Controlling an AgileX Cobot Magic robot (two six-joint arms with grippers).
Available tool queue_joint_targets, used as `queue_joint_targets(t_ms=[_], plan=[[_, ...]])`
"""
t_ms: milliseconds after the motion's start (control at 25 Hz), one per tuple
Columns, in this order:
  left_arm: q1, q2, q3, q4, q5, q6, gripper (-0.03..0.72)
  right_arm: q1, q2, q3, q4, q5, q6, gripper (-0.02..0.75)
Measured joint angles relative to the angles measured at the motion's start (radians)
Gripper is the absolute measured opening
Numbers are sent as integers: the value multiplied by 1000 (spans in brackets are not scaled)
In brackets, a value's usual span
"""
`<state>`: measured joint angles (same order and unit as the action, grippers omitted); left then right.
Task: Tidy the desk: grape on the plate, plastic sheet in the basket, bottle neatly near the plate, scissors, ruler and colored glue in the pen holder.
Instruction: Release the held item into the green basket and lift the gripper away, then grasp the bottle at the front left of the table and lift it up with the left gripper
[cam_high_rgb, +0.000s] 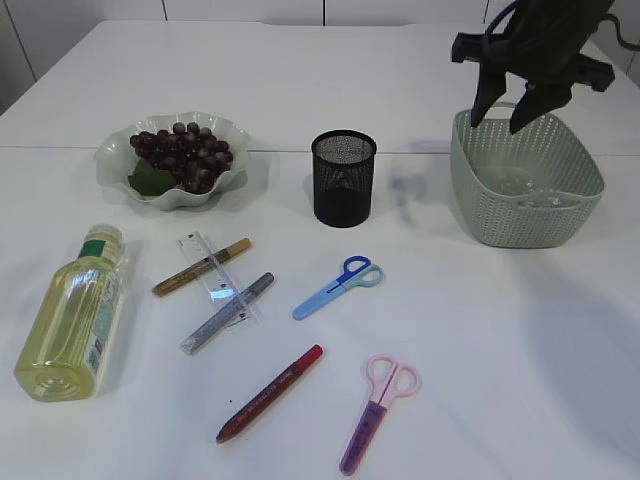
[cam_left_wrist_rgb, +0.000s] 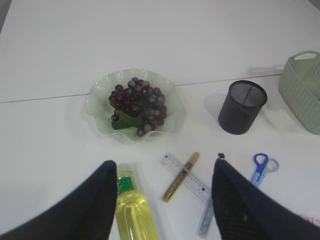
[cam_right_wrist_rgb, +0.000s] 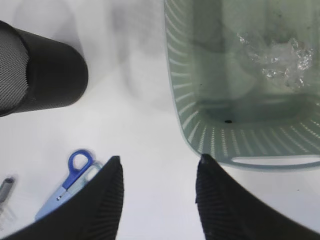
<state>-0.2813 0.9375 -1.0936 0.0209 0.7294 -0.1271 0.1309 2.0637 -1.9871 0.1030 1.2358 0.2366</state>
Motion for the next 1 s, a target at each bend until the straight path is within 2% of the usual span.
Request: queue_joint_targets(t_ms=[280,600,800,1000], plan=[[0,-4,-8,-12,77,0,439,0,-157,76,32,0,-12,386],[0,84,-81,-21,217,-17,439,0,-387,308,36,7,-44,496],[0,193,-156,-21,333,-37,440,4,-515,436,36,7,-89,503],[0,304,-183,-21,394,-86,473,4,-651,567,36,7,-97,503]])
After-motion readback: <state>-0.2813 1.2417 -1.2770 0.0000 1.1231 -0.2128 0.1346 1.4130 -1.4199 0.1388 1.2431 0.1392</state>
